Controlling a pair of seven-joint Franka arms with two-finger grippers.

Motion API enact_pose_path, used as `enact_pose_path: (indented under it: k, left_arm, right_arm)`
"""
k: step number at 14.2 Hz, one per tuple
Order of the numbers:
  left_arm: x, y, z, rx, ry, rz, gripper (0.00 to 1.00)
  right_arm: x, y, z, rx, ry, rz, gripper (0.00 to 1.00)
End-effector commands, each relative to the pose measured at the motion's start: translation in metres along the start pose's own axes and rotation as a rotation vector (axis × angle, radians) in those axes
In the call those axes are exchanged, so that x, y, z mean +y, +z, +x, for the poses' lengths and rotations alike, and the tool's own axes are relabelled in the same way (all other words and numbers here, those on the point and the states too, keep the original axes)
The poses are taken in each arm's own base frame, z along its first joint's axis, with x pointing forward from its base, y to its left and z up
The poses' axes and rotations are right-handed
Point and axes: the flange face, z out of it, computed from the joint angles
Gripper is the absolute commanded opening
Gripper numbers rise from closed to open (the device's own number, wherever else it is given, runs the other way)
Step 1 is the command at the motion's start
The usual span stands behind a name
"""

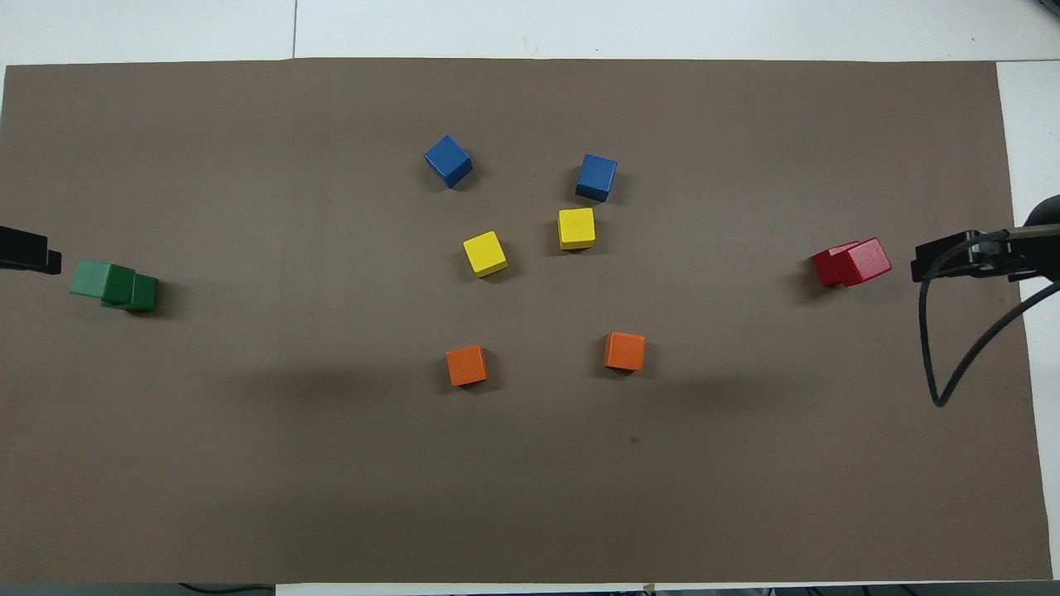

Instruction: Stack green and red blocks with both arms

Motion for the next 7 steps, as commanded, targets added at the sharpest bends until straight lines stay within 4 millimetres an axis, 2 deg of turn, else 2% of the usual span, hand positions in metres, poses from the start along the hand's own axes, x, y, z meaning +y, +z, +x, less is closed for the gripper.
enact_pose_path:
  k: [1, 3, 4, 7]
  left_arm:
    - [0.003, -0.01, -0.019, -0.063, -0.012, 0.006, 1.0]
    - [0.008, -0.014, -0.028, -0.083, -0.008, 0.004, 1.0]
    - [0.018, -0.017, -0.029, -0.077, 0.007, 0.003, 1.0]
    - [0.028, -0.018, -0.025, -0.066, -0.021, -0.003, 1.0]
  right_arm:
    - [0.006, -0.008, 0.012, -0.018, 0.005, 0.003, 1.0]
    - [0.008, -0.007, 0.014, -0.016, 0.012, 0.003, 1.0]
    - [0.008, -0.007, 0.014, -0.015, 0.013, 0.003, 1.0]
    - [0.007, -0.006, 0.014, -0.012, 0.013, 0.003, 1.0]
